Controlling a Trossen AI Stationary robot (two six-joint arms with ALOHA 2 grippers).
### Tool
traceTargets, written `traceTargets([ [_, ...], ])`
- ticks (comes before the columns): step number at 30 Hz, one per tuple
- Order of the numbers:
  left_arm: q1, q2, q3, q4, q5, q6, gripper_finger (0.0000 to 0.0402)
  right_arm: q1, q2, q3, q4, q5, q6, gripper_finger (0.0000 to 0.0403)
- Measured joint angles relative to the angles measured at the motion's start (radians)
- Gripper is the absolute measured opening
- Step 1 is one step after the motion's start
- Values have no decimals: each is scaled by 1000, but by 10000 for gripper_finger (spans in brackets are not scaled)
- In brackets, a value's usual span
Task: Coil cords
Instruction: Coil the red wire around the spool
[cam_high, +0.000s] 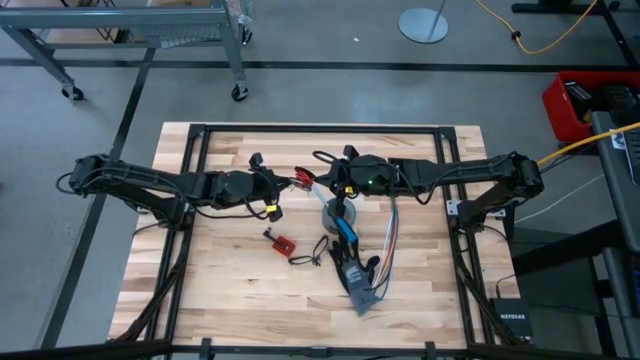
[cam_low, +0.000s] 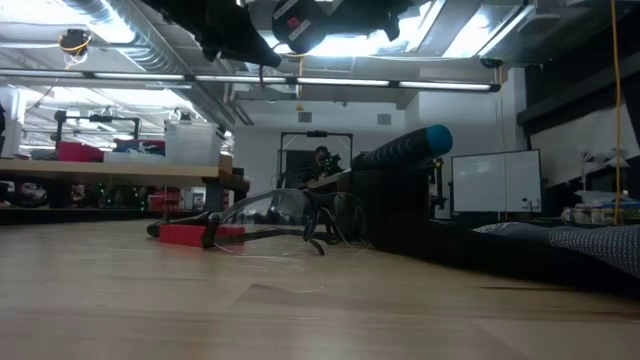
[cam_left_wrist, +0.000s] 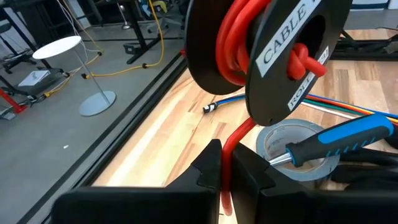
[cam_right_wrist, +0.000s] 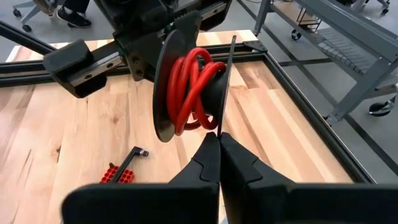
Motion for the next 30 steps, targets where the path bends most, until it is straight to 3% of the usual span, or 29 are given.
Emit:
traceTargets([
  [24, 0, 0, 1, -74, 64, -45, 19, 0, 1, -1, -40, -43, 2, 0],
  [30, 0, 0, 1, -76, 137, -45, 19, 0, 1, -1, -77, -77, 2, 0],
])
